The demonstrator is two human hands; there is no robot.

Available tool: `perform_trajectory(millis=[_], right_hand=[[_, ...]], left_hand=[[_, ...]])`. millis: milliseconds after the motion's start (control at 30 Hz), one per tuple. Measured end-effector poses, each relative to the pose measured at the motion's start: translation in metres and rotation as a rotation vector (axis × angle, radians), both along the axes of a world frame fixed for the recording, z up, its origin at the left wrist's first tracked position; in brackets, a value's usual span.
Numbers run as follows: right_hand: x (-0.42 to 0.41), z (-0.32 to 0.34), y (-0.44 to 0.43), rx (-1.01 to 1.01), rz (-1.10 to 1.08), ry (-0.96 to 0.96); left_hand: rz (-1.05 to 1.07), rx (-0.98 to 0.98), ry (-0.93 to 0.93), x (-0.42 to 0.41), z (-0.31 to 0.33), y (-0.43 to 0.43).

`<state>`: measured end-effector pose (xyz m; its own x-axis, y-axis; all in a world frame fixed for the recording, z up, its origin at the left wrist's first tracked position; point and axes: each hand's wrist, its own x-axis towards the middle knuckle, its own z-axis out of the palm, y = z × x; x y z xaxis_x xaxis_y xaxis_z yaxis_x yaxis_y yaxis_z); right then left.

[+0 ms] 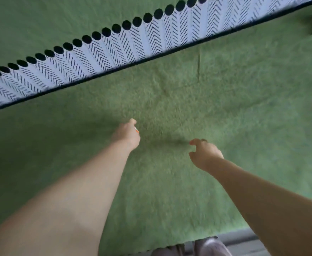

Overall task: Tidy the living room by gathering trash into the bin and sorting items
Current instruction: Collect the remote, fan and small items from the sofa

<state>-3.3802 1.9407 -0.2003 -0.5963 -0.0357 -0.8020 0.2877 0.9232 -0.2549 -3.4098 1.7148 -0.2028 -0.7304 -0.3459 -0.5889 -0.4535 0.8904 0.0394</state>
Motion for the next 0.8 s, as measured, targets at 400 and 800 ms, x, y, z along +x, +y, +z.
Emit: perform_trajectory(millis=[400, 800], right_hand=[[0.011, -0.016, 0.001, 0.029, 0.017, -0.041], [0.031, 0.096, 0.003, -0.024, -0.084, -0.033]], left_hand=[[0.062, 0.025, 0.072, 0.022, -0.013, 0.004], [0.028, 0.262, 0.033, 0.047, 0.123, 0.033]])
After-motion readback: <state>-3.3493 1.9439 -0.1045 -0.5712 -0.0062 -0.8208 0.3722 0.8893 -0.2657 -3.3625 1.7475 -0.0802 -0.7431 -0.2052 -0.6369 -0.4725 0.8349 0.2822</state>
